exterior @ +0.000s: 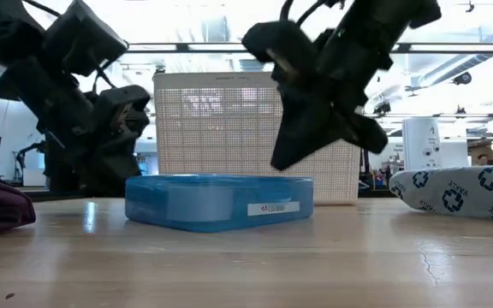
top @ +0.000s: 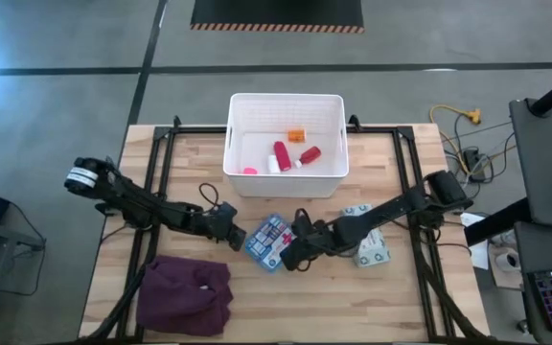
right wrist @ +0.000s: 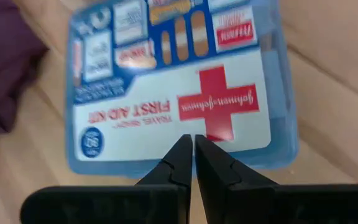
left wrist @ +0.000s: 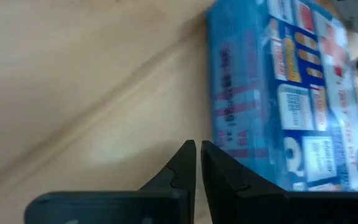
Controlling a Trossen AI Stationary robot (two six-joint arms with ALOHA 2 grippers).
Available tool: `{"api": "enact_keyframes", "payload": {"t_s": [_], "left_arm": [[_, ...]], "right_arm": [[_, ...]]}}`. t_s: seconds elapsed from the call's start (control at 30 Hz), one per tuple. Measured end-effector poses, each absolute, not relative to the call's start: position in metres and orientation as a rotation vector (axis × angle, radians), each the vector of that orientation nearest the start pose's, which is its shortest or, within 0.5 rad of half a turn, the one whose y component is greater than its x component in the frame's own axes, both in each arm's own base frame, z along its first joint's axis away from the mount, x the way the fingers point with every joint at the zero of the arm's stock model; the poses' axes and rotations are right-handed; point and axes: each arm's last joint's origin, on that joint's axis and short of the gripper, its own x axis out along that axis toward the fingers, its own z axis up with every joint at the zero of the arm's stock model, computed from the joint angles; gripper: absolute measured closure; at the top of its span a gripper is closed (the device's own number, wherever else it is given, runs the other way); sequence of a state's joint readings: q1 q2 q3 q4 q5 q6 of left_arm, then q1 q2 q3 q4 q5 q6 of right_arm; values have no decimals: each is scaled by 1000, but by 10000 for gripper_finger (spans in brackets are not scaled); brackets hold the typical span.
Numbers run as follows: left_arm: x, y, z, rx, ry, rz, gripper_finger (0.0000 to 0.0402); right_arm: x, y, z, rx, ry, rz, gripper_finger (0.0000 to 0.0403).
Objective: Pick & place medical supplies in basket/bin
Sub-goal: Put the blue first aid kit box into the white bin
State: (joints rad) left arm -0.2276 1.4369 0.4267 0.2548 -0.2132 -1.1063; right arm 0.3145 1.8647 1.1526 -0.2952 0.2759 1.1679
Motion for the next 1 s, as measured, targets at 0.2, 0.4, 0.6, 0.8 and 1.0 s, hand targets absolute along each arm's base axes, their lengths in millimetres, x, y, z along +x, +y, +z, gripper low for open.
{"api": "enact_keyframes", "payload": {"t_s": [0.2, 0.4, 0.6, 0.8, 1.0], "left_arm": [[240, -50, 112, -948, 649, 348, 394], [249, -53, 115, -995, 564, 248, 394], [257, -56, 125, -1035, 548, 148, 394], [273, -60, 146, -1057, 428, 75, 394], [290, -66, 168, -1006, 379, -37, 394]], "right_arm": [[359, 112, 149, 790, 892, -494, 390], [355, 114, 147, 783, 943, -483, 390], [350, 123, 146, 761, 977, -469, 390], [336, 140, 139, 774, 995, -482, 390], [316, 160, 125, 778, 1039, -506, 390]]}}
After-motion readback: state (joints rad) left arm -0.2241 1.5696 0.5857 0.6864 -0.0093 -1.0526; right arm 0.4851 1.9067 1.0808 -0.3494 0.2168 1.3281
